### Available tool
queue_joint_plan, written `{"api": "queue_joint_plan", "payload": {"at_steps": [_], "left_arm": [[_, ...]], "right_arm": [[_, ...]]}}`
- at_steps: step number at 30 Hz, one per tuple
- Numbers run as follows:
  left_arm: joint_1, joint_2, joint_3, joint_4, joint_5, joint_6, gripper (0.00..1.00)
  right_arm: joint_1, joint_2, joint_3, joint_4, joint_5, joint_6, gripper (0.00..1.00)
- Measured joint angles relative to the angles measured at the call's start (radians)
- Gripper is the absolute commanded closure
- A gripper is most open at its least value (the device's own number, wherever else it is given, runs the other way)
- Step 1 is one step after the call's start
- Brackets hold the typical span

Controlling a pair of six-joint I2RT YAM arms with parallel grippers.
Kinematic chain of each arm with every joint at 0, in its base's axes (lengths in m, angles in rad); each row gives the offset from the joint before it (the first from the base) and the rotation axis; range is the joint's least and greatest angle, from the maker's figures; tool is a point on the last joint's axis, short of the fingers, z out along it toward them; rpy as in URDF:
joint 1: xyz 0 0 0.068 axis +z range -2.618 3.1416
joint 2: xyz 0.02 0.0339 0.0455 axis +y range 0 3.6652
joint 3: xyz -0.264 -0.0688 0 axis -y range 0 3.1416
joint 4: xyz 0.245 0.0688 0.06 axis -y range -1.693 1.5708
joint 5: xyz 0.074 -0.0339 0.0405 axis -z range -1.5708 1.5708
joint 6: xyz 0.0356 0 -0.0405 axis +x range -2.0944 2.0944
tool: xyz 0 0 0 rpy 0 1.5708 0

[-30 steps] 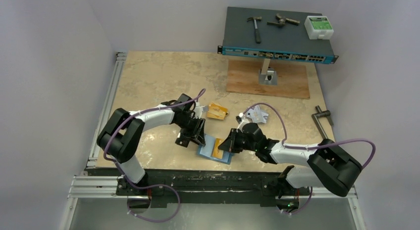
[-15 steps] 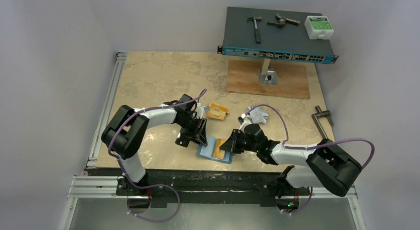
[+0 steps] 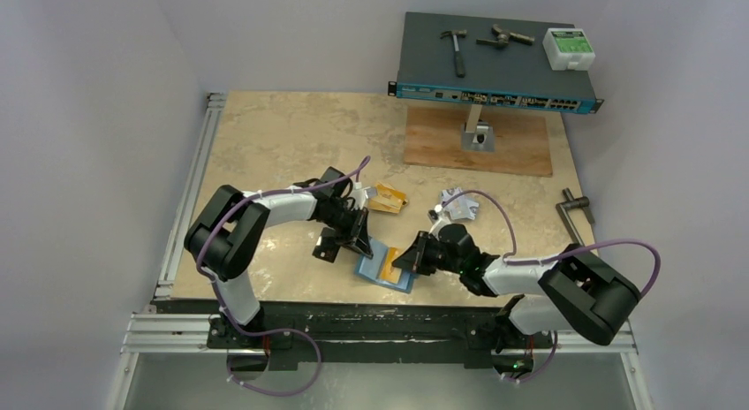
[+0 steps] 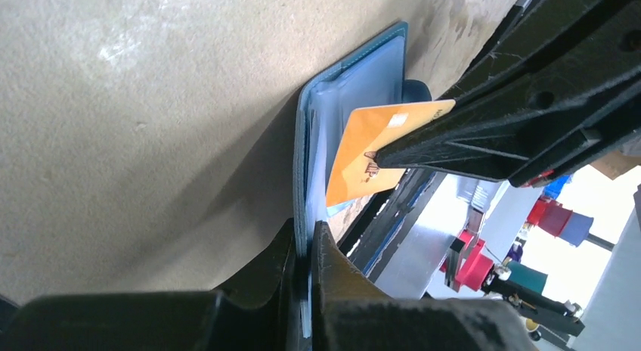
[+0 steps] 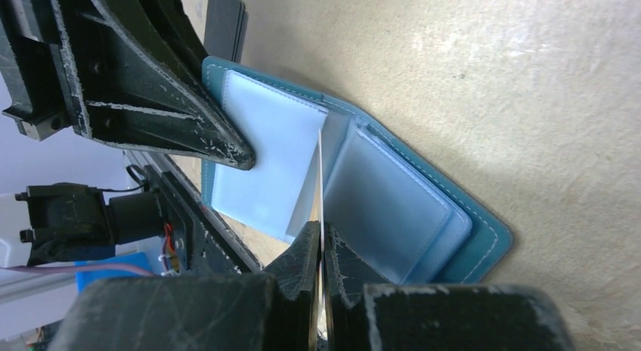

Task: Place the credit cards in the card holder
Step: Insert the credit card into the card holder.

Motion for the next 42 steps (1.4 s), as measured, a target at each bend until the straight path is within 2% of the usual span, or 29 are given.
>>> {"api": "queue_joint_plan", "payload": {"at_steps": [5,12,22,29,36,42], "left_arm": [[0.003,0.001,0.000,0.022,0.022,-0.003,1.00],[0.046,0.004,-0.018,0.077,0.044,-0.023,1.00],[0.072,0.042,-0.055,0.179,0.117,-0.063,1.00],[0.097,0.060,-0.072,0.203,0.130,-0.064,1.00],[0.101,0.060,-0.094,0.231,0.141,-0.065,0.89],[0.103,0.060,-0.111,0.246,0.148,-0.065,0.86]], "right_arm": [[-0.034,-0.015,-0.055,0.062,-0.020,0.041,1.00],[-0.074,-0.129,-0.123,0.109,-0.015,0.104,1.00],[-0.074,-0.186,-0.127,0.161,0.087,0.128,1.00],[-0.074,-0.024,-0.125,0.252,0.105,0.151,1.00],[-0.061,0.188,-0.109,0.435,0.089,0.202,1.00],[-0.053,0.237,-0.096,0.504,0.082,0.212,1.00]]}}
